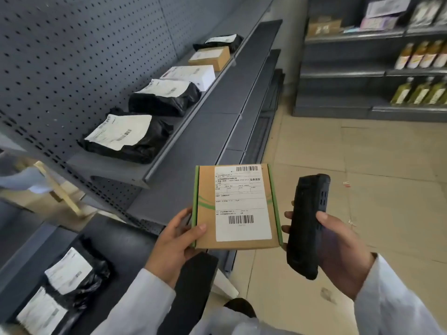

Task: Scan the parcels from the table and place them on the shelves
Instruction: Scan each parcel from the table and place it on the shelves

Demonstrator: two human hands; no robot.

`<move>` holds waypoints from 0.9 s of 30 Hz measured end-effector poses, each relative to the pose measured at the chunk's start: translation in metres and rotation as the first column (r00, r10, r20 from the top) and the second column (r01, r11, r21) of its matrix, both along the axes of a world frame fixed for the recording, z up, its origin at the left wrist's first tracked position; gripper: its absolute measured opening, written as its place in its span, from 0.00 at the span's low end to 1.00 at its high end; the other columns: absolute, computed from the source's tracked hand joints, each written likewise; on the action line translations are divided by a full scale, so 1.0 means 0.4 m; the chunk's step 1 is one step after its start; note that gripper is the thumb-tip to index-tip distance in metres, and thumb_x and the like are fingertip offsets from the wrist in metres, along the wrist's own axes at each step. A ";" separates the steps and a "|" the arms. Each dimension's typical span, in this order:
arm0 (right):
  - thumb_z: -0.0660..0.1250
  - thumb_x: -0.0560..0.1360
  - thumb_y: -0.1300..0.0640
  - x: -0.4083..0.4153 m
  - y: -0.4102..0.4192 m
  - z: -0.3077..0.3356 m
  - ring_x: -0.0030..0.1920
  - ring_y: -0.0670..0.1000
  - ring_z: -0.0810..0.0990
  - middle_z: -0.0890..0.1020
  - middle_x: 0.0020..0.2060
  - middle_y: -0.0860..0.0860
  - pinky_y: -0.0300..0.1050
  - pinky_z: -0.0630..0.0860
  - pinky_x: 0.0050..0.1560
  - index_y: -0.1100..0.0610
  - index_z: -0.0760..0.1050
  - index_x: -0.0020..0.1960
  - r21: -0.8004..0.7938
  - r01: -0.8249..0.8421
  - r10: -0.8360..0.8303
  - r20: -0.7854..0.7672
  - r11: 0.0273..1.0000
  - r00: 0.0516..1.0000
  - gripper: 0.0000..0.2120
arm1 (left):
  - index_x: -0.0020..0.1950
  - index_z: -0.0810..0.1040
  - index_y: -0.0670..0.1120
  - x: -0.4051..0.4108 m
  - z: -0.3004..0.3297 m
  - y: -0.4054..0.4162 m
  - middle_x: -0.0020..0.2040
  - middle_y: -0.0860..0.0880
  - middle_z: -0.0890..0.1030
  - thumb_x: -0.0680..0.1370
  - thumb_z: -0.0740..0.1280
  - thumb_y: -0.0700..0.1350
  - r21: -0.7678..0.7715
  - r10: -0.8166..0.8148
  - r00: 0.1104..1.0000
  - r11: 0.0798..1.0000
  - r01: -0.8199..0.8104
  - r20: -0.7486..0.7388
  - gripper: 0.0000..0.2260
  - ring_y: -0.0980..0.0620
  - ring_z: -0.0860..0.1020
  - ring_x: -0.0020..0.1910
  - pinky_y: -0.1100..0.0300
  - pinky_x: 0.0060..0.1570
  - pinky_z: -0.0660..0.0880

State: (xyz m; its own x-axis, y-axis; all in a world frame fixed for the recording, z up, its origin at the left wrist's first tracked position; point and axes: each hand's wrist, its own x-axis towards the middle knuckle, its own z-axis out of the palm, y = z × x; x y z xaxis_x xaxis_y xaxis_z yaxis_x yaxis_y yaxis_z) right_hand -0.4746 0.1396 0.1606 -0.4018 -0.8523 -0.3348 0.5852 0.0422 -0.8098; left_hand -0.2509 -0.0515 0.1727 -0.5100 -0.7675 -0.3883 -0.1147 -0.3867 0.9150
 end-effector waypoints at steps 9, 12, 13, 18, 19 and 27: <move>0.79 0.45 0.29 -0.222 -0.128 0.020 0.56 0.57 0.84 0.85 0.57 0.52 0.53 0.81 0.49 0.49 0.78 0.64 0.074 0.096 -0.086 -0.121 0.993 0.989 0.51 | 0.65 0.74 0.53 -0.279 0.019 -0.152 0.55 0.47 0.85 0.74 0.70 0.41 -0.058 -0.110 0.994 0.992 0.111 0.013 0.20 0.45 0.84 0.54 0.47 0.51 0.81; 0.80 0.47 0.33 -0.344 -0.208 0.031 0.56 0.57 0.85 0.85 0.57 0.53 0.55 0.82 0.49 0.47 0.81 0.60 0.075 0.114 -0.104 -0.130 0.991 0.986 0.43 | 0.66 0.74 0.52 -0.413 0.005 -0.239 0.54 0.47 0.85 0.75 0.70 0.41 -0.061 -0.110 0.994 0.992 0.110 0.000 0.20 0.46 0.84 0.52 0.47 0.51 0.82; 0.80 0.50 0.37 -0.389 -0.237 0.039 0.55 0.58 0.85 0.84 0.57 0.53 0.55 0.82 0.49 0.48 0.81 0.60 0.079 0.123 -0.112 -0.132 0.989 0.985 0.40 | 0.66 0.73 0.51 -0.462 0.006 -0.271 0.53 0.47 0.85 0.75 0.70 0.41 -0.057 -0.112 0.994 0.992 0.111 -0.006 0.21 0.46 0.85 0.52 0.46 0.51 0.82; 0.79 0.51 0.42 -0.602 -0.381 0.117 0.54 0.59 0.85 0.84 0.57 0.56 0.51 0.84 0.44 0.53 0.79 0.63 0.134 0.177 -0.159 -0.132 0.975 0.978 0.41 | 0.69 0.74 0.49 -0.701 0.028 -0.440 0.55 0.45 0.85 0.73 0.71 0.43 -0.013 -0.127 0.990 0.992 0.127 -0.063 0.24 0.44 0.83 0.54 0.39 0.59 0.77; 0.82 0.47 0.40 -0.639 -0.406 0.131 0.54 0.59 0.85 0.84 0.57 0.56 0.52 0.84 0.44 0.53 0.79 0.63 0.134 0.191 -0.172 -0.139 0.972 0.975 0.45 | 0.68 0.74 0.48 -0.745 0.032 -0.470 0.55 0.45 0.85 0.73 0.71 0.42 -0.004 -0.134 0.987 0.991 0.134 -0.085 0.23 0.44 0.84 0.54 0.40 0.58 0.77; 0.82 0.45 0.35 -0.872 -0.589 0.172 0.58 0.61 0.83 0.83 0.59 0.57 0.58 0.84 0.49 0.52 0.80 0.63 0.127 0.245 -0.218 -0.194 0.961 0.956 0.49 | 0.68 0.73 0.48 -1.014 0.064 -0.659 0.55 0.45 0.85 0.74 0.70 0.42 -0.015 -0.172 0.973 0.985 0.172 -0.155 0.23 0.46 0.84 0.54 0.48 0.51 0.81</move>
